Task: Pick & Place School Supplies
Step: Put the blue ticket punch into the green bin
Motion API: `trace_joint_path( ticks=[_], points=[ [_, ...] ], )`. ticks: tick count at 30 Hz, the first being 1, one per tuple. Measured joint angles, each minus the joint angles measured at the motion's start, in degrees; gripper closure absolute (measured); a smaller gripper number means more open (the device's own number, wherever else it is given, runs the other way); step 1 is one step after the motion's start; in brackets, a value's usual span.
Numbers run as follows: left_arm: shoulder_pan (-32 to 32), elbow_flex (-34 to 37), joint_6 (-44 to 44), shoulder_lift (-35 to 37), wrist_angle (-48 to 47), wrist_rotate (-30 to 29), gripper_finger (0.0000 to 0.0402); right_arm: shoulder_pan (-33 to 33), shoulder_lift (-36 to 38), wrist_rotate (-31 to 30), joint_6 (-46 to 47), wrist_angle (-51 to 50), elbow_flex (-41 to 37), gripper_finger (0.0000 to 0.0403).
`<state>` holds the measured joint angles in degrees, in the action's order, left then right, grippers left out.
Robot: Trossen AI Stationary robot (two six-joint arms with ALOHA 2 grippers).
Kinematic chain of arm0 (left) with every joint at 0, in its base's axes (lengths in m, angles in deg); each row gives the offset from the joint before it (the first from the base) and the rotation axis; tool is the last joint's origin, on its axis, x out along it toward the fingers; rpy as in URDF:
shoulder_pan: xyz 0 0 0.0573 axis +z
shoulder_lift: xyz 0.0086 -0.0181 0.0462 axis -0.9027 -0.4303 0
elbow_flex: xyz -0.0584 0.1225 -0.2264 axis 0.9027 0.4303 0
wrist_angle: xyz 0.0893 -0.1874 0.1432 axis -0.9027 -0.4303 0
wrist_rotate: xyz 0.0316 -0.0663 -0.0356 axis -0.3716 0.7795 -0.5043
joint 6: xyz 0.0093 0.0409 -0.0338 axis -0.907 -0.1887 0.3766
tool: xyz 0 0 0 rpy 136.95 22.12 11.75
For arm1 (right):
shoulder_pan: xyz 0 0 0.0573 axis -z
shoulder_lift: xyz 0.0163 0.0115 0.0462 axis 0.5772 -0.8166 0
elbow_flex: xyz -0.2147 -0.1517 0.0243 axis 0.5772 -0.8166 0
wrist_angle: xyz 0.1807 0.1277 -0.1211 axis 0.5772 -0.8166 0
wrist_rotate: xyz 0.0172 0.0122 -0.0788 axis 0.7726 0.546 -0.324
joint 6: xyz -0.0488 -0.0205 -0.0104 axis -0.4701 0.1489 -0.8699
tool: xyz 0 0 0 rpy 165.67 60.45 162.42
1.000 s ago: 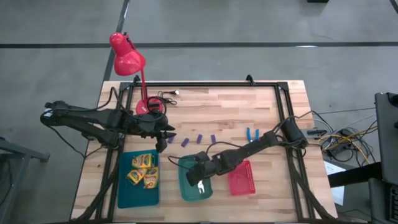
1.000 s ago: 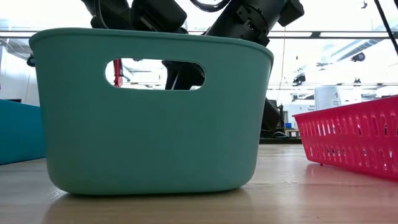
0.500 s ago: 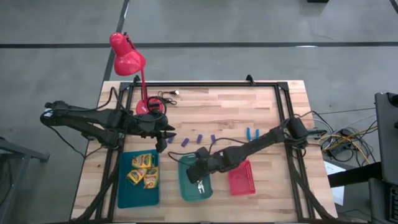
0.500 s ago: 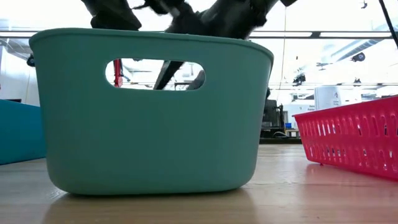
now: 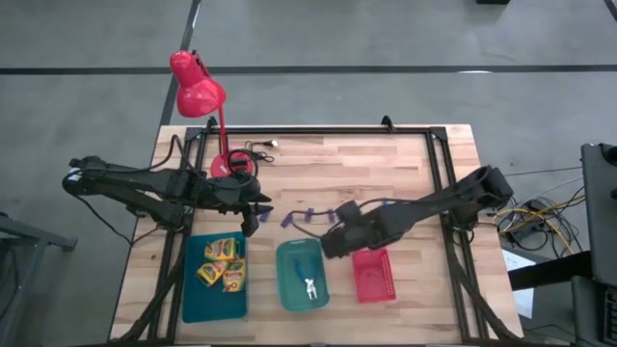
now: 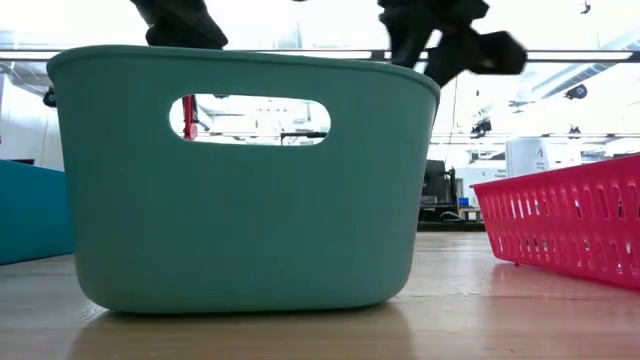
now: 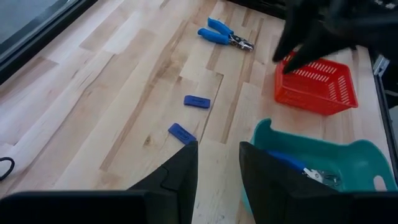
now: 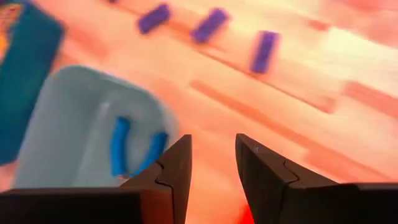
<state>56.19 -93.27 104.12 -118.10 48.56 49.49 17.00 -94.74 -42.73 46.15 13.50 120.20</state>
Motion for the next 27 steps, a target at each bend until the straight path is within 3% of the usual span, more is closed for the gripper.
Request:
trace_joint_path(
  ticks=[7, 15, 21, 27],
  points=[
    [0.0, 0.0, 0.0, 0.0, -0.1, 0.0, 0.0280, 2.9, 2.2, 0.5, 3.3, -16.0, 0.0, 0.0300],
    [0.0, 0.0, 0.0, 0.0, -0.1, 0.0, 0.0280, 7.8, 2.1, 3.4, -4.4, -22.8, -1.6, 0.0302],
    [0.0, 0.0, 0.0, 0.0, -0.1, 0.0, 0.0280, 11.0, 5.5, 6.1, -9.7, -18.8, -7.5, 0.0284],
    [0.0, 0.0, 0.0, -0.1, -0.1, 0.0, 0.0280, 14.1, 14.8, 9.5, -11.7, -8.9, -19.5, 0.0272]
  ],
)
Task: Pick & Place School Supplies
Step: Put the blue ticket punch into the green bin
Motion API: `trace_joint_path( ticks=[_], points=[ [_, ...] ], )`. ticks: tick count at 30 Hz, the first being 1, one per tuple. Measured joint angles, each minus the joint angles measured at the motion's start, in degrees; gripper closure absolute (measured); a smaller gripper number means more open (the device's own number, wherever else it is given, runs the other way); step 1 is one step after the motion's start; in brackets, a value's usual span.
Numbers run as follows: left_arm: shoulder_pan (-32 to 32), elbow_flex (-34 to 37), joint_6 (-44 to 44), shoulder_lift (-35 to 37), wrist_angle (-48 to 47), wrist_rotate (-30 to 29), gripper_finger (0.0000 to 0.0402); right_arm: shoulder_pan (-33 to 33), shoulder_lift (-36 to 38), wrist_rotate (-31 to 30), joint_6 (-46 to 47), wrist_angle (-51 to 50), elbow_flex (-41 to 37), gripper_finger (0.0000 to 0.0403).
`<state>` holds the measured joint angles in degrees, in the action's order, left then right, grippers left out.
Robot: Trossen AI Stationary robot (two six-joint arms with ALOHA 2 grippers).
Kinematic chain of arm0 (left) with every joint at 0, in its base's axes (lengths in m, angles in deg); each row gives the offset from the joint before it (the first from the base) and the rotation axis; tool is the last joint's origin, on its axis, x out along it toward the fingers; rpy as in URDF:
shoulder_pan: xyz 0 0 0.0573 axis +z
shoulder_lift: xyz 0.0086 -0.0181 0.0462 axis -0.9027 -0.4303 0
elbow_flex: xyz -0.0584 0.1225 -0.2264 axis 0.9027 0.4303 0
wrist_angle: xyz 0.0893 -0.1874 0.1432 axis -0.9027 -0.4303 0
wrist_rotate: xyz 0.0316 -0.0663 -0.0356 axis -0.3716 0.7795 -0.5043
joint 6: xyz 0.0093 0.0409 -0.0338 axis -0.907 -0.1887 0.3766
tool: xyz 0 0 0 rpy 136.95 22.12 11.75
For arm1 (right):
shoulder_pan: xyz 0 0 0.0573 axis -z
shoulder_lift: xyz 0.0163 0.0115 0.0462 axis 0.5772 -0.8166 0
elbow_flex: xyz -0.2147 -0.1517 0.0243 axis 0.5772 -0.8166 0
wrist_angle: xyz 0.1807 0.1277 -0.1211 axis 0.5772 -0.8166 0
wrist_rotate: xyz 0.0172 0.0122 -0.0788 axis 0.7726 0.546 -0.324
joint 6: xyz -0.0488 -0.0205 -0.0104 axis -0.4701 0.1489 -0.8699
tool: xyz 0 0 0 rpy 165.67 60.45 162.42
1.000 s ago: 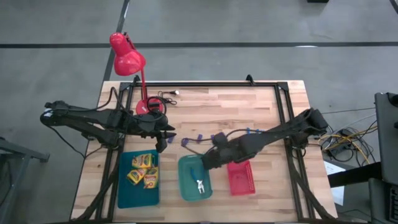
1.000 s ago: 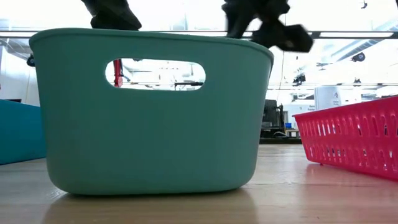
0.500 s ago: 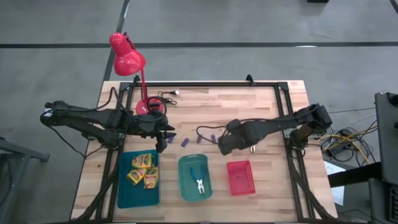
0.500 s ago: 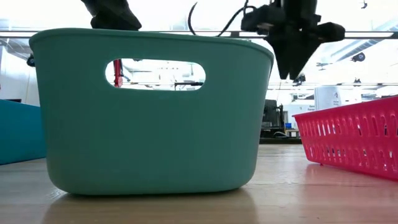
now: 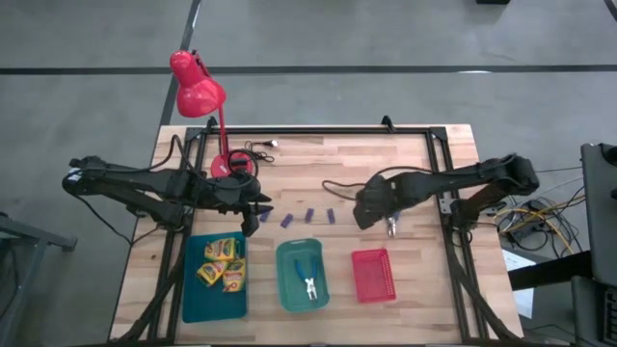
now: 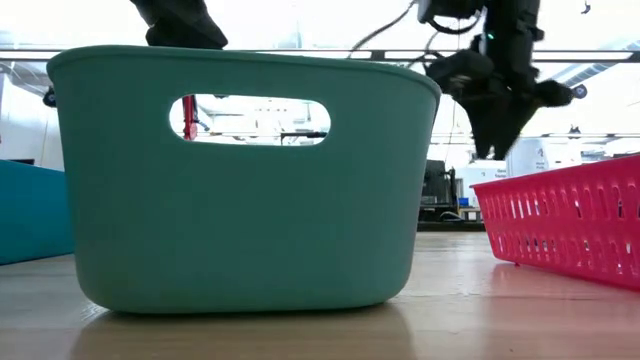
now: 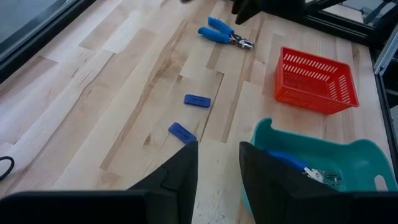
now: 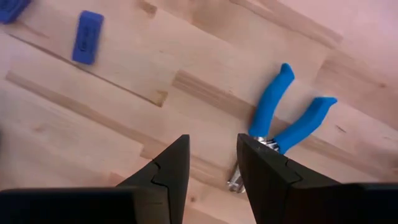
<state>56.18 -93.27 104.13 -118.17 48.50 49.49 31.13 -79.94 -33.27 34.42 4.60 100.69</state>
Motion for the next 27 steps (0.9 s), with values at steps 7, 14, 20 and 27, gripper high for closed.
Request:
trace_joint_path(
  ticks=[7, 14, 20, 27],
  points=[
    [0.0, 0.0, 0.0, 0.0, -0.1, 0.0, 0.0280, 4.1, 8.8, 4.2, 0.0, 9.7, -13.0, 0.0262],
    [0.0, 0.0, 0.0, 0.0, -0.1, 0.0, 0.0280, 10.3, 9.6, 4.1, 1.2, 10.2, -19.7, 0.0268],
    [0.0, 0.0, 0.0, 0.0, -0.1, 0.0, 0.0280, 14.8, 7.2, 4.1, -1.5, 14.7, -20.9, 0.0272],
    [0.0, 0.0, 0.0, 0.0, -0.1, 0.0, 0.0280, 16.2, 5.0, 4.0, -4.9, 18.1, -20.8, 0.0263]
  ],
)
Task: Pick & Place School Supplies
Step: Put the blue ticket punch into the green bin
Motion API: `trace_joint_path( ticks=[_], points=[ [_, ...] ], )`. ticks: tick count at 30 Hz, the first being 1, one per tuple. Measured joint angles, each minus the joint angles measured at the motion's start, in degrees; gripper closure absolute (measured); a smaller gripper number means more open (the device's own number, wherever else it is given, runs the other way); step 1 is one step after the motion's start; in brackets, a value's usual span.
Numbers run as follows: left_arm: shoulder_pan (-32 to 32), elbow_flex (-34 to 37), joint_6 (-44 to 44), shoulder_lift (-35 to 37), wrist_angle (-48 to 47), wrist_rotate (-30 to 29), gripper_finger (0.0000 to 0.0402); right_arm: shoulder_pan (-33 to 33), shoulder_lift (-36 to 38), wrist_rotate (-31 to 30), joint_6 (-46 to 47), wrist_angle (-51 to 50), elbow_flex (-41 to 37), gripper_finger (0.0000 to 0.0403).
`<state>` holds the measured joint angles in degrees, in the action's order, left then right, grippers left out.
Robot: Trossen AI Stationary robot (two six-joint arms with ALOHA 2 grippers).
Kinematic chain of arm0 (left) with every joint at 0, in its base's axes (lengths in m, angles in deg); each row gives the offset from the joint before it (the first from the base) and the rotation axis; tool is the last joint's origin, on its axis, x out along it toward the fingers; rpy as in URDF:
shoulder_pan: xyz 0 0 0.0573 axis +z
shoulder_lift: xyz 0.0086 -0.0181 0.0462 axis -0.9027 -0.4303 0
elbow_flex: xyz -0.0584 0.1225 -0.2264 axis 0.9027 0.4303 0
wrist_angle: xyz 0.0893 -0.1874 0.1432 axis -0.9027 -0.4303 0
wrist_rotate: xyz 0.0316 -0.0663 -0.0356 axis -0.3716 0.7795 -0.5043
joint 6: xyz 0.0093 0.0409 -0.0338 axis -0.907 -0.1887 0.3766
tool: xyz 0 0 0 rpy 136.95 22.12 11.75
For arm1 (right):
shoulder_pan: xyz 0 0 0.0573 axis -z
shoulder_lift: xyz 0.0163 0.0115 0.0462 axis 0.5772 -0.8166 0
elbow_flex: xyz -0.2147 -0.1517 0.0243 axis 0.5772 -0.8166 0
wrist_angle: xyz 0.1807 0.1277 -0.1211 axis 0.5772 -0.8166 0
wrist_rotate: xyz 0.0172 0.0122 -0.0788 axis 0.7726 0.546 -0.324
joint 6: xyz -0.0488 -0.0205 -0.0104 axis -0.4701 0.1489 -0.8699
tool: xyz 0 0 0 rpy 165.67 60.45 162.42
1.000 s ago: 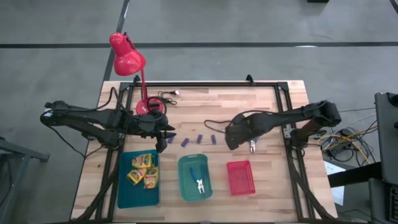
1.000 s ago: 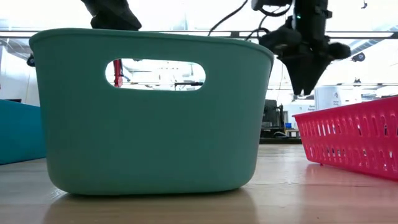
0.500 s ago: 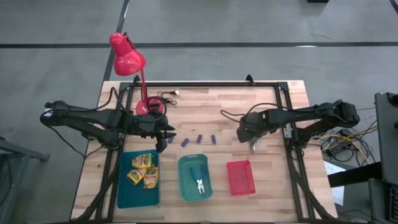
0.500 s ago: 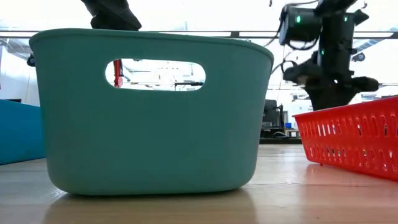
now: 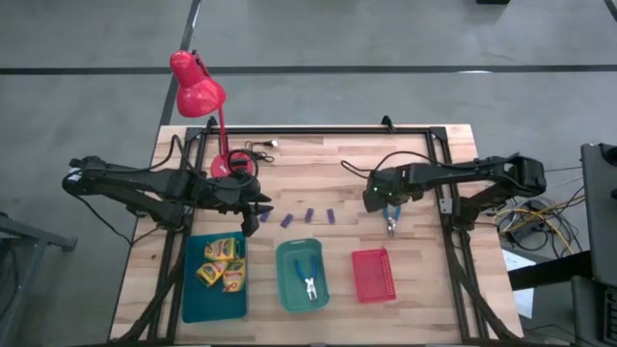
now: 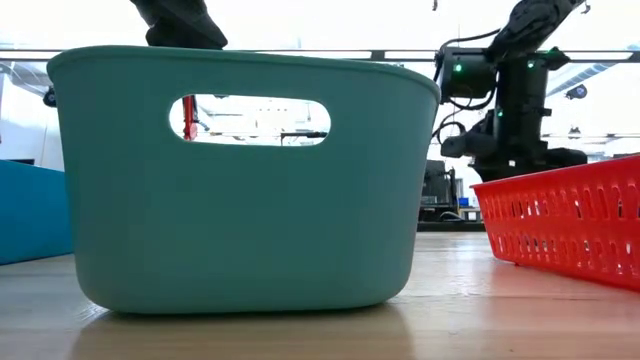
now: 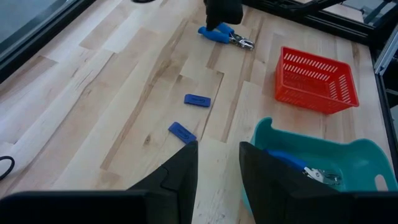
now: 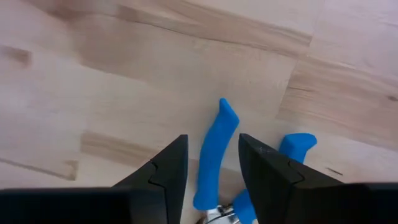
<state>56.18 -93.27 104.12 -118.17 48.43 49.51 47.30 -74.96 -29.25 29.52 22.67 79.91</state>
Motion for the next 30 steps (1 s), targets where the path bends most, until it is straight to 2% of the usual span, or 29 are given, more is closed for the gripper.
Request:
trace_joint_path(
  ticks=[9, 14, 22, 30],
  points=[
    [0.0, 0.0, 0.0, 0.0, 0.0, 0.0, 0.0280, 0.0, -5.4, 0.5, 2.2, 1.1, 0.0, 0.0228],
    [0.0, 0.0, 0.0, 0.0, 0.0, 0.0, 0.0280, 0.0, -7.9, 0.8, 1.6, 2.4, 0.0, 0.0233],
    [0.0, 0.0, 0.0, 0.0, 0.0, 0.0, 0.0280, 0.0, -10.4, 0.6, 1.5, 2.9, 0.3, 0.0272],
    [0.0, 0.0, 0.0, 0.0, 0.0, 0.0, 0.0280, -0.1, -10.1, 0.5, 1.7, 3.6, 0.2, 0.0342]
  ],
)
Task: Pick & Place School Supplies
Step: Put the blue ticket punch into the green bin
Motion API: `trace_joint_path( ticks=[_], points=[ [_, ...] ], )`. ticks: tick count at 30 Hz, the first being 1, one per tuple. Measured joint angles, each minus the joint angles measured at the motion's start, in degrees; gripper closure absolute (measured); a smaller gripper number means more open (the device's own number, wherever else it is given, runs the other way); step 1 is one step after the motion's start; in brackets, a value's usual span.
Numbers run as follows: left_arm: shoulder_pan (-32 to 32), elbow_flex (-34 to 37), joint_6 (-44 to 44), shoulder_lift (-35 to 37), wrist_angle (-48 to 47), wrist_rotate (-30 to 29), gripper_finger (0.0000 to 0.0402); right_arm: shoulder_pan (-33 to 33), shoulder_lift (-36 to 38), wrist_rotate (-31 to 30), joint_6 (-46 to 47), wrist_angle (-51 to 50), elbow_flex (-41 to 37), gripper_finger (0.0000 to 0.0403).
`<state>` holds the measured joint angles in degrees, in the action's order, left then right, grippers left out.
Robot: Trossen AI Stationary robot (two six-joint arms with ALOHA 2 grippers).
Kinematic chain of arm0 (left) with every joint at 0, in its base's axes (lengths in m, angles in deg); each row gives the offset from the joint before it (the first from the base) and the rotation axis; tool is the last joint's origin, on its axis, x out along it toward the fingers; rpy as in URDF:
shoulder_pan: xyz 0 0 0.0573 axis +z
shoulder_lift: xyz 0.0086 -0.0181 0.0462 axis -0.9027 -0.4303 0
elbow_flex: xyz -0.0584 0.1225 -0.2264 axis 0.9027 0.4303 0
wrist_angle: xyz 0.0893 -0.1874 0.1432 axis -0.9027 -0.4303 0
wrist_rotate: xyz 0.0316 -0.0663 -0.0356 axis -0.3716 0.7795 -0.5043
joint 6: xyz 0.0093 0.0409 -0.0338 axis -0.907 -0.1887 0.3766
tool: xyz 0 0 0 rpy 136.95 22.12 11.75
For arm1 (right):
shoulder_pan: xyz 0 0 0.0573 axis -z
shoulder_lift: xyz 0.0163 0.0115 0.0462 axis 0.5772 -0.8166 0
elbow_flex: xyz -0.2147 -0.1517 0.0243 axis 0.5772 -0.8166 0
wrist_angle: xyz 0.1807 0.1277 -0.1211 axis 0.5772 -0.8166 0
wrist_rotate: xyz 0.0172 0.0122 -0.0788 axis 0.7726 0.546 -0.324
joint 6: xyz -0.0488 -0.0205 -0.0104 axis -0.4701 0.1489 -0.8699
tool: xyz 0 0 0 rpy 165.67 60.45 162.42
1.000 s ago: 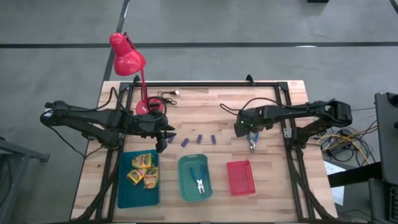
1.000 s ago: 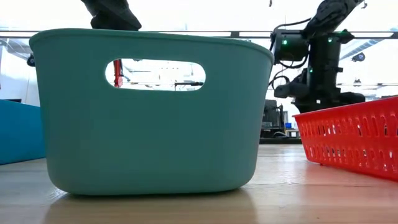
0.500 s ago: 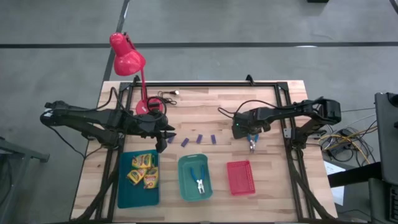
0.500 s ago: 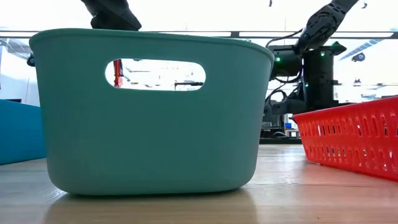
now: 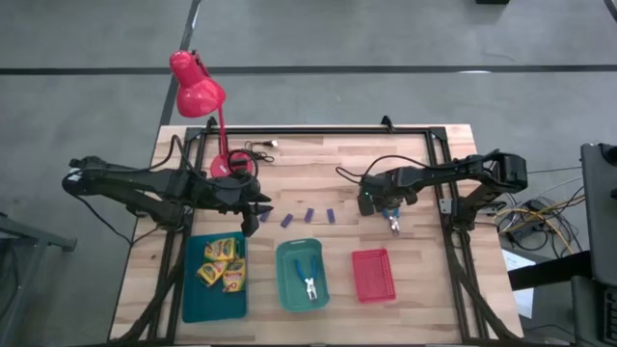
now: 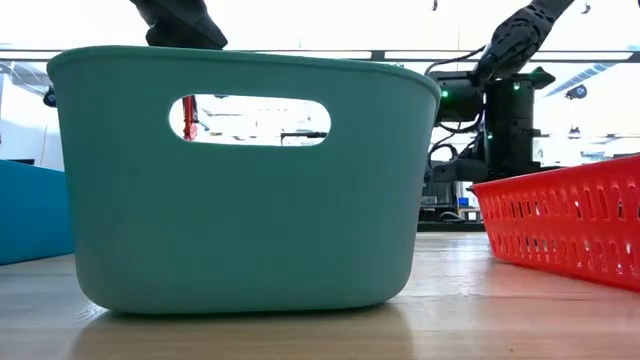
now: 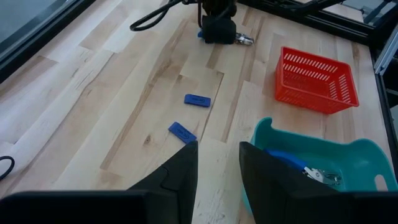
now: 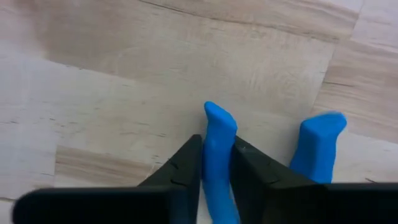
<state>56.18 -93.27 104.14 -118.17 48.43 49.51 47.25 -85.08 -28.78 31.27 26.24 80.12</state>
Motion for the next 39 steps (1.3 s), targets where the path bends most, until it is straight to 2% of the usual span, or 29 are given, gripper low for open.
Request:
trace_joint_path(
  ticks=[3, 12, 16, 23, 31, 39],
  points=[
    [0.0, 0.0, 0.0, 0.0, 0.0, 0.0, 0.0280, 0.0, 0.0, -0.1, -0.1, 0.0, 0.0, 0.0366],
    [0.0, 0.0, 0.0, 0.0, 0.0, 0.0, 0.0280, 0.0, 1.3, -0.2, -0.1, 0.0, -0.2, 0.0367],
    [0.0, 0.0, 0.0, 0.0, 0.0, 0.0, 0.0280, 0.1, 3.4, -2.6, -0.1, -3.6, 0.1, 0.0367],
    [0.0, 0.0, 0.0, 0.0, 0.0, 0.0, 0.0280, 0.0, 8.0, -5.2, -1.0, -8.2, 4.2, 0.0367],
    [0.0, 0.0, 0.0, 0.0, 0.0, 0.0, 0.0280, -0.7, 12.3, -5.0, -3.1, -9.6, 10.1, 0.0366],
    [0.0, 0.0, 0.0, 0.0, 0.0, 0.0, 0.0280, -4.5, 12.2, -5.1, -1.7, -10.7, 17.8, 0.0365]
  ],
)
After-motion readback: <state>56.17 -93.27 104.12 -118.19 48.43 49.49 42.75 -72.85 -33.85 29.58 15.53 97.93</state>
